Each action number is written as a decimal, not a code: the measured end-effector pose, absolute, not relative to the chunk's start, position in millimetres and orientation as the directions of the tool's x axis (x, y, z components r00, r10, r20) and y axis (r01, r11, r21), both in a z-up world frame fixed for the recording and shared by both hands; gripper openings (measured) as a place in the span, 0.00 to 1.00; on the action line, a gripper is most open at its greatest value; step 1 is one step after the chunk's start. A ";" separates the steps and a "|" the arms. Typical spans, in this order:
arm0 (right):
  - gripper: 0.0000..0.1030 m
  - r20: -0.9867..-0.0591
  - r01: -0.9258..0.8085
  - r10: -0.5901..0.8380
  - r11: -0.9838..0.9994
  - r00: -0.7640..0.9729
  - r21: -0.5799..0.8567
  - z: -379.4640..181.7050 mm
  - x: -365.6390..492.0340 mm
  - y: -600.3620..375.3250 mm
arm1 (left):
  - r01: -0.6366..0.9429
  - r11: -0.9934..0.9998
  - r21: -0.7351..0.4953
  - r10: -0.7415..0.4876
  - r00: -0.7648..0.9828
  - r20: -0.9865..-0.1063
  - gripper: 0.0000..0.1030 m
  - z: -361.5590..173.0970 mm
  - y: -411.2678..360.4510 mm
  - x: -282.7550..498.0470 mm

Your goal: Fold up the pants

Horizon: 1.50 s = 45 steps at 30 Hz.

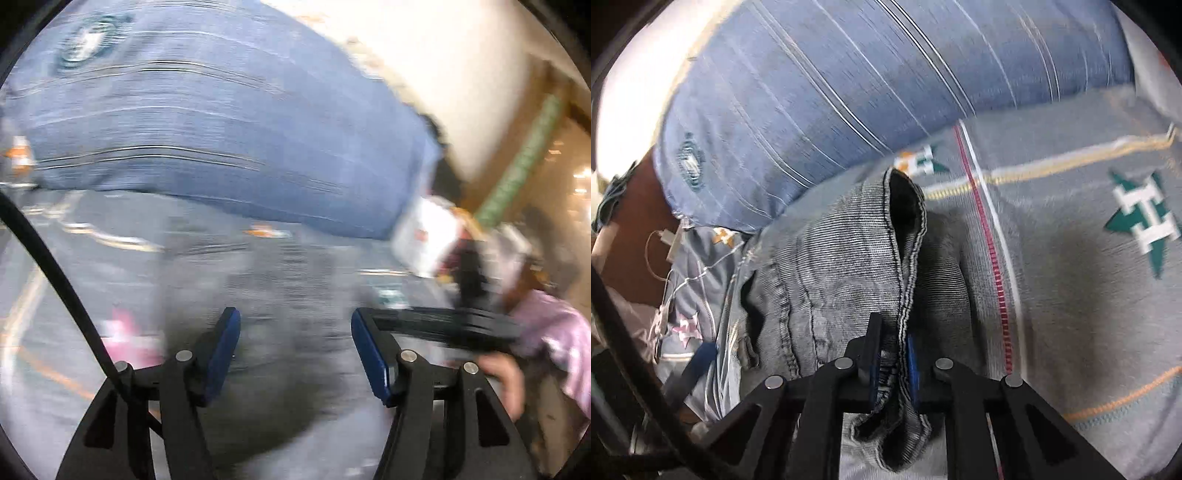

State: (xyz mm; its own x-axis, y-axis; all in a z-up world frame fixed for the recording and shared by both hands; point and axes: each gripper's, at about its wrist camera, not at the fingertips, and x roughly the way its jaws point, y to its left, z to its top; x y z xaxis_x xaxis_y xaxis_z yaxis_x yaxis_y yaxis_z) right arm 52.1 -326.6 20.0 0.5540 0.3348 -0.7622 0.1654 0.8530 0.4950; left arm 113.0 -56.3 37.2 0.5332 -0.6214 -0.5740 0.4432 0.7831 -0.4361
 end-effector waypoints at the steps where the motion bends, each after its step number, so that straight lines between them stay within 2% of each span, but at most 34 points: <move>1: 0.13 -0.773 0.185 0.290 0.868 0.564 0.461 20.1 42.9 -329.5 | 0.416 0.798 -0.435 -0.602 0.536 -0.592 0.61 33.0 -50.0 117.6; 3: 0.13 -0.798 0.252 0.203 0.880 0.567 0.403 5.9 32.2 -334.4 | 0.362 0.807 -0.467 -0.591 0.505 -0.629 0.61 13.6 -40.8 131.8; 5: 0.16 -0.790 0.284 0.258 0.834 0.556 0.473 -7.0 27.7 -344.0 | 0.316 0.801 -0.509 -0.598 0.459 -0.657 0.61 -4.6 -38.3 141.8; 8: 0.18 -0.667 0.201 0.322 0.788 0.671 0.582 19.1 9.5 -350.9 | 0.328 0.804 -0.495 -0.594 0.463 -0.658 0.61 -2.6 -40.2 140.1; 9: 0.35 -0.630 0.153 0.335 0.792 0.701 0.591 30.1 3.4 -347.4 | 0.338 0.805 -0.487 -0.593 0.465 -0.658 0.61 -1.0 -41.6 136.0; 10: 0.66 -0.611 0.122 0.350 0.794 0.710 0.596 34.3 0.8 -343.2 | 0.347 0.806 -0.479 -0.592 0.464 -0.659 0.61 -0.3 -44.4 134.7; 11: 0.74 -0.611 0.109 0.355 0.799 0.707 0.591 35.4 1.1 -338.0 | 0.348 0.810 -0.473 -0.586 0.466 -0.663 0.61 -1.6 -45.2 130.9; 14: 0.70 -0.678 0.120 0.344 0.834 0.649 0.538 22.4 9.8 -327.3 | 0.353 0.819 -0.453 -0.574 0.468 -0.672 0.61 2.8 -46.8 108.2; 16: 0.51 -0.711 0.147 0.355 0.829 0.607 0.540 7.6 17.5 -324.8 | 0.353 0.828 -0.435 -0.560 0.470 -0.683 0.63 2.2 -50.2 110.7; 18: 0.45 -0.731 0.149 0.355 0.838 0.583 0.526 0.8 23.0 -320.0 | 0.350 0.842 -0.412 -0.538 0.477 -0.695 0.64 0.0 -55.7 113.7; 19: 0.33 -0.747 0.146 0.342 0.853 0.570 0.502 -2.2 25.6 -316.6 | 0.352 0.845 -0.402 -0.531 0.477 -0.700 0.64 -1.7 -58.3 114.9; 22: 0.21 -0.764 0.141 0.302 0.880 0.571 0.453 1.7 26.0 -309.1 | 0.353 0.860 -0.368 -0.505 0.486 -0.714 0.65 -3.8 -62.7 113.7; 24: 0.18 -0.745 0.114 0.296 0.889 0.598 0.444 19.1 17.6 -304.5 | 0.348 0.855 -0.384 -0.515 0.485 -0.707 0.65 -3.5 -59.2 113.9; 28: 0.18 -0.754 0.093 0.231 0.928 0.615 0.361 36.6 -4.0 -285.8 | 0.332 0.846 -0.418 -0.532 0.467 -0.706 0.65 -5.0 -51.0 118.8; 30: 0.18 -0.788 0.134 0.185 0.938 0.587 0.320 20.4 -8.3 -284.9 | 0.329 0.843 -0.425 -0.536 0.453 -0.713 0.65 -7.0 -50.3 120.2; 32: 0.19 -0.838 0.177 0.199 0.928 0.507 0.328 -9.0 -2.1 -294.5 | 0.334 0.843 -0.421 -0.534 0.431 -0.727 0.65 -10.7 -54.8 121.3; 35: 0.24 -0.799 0.191 0.260 0.888 0.543 0.418 -8.4 -4.3 -306.6 | 0.334 0.853 -0.401 -0.517 0.441 -0.733 0.65 -10.2 -56.1 119.4; 37: 0.40 -0.771 0.184 0.234 0.892 0.592 0.412 3.9 -9.6 -307.8 | 0.318 0.840 -0.440 -0.541 0.432 -0.721 0.65 -9.2 -50.3 121.5; 38: 0.42 -0.765 0.184 0.226 0.893 0.603 0.410 7.1 -9.6 -307.9 | 0.304 0.826 -0.474 -0.563 0.420 -0.712 0.65 -10.0 -45.9 124.3; 41: 0.42 -0.778 0.197 0.224 0.893 0.587 0.405 9.8 5.6 -309.5 | 0.259 0.796 -0.548 -0.605 0.389 -0.695 0.65 -15.0 -36.3 131.8; 45: 0.42 -0.812 0.232 0.209 0.893 0.545 0.385 22.3 29.2 -320.2 | 0.260 0.792 -0.553 -0.610 0.382 -0.694 0.65 -11.6 -35.4 132.5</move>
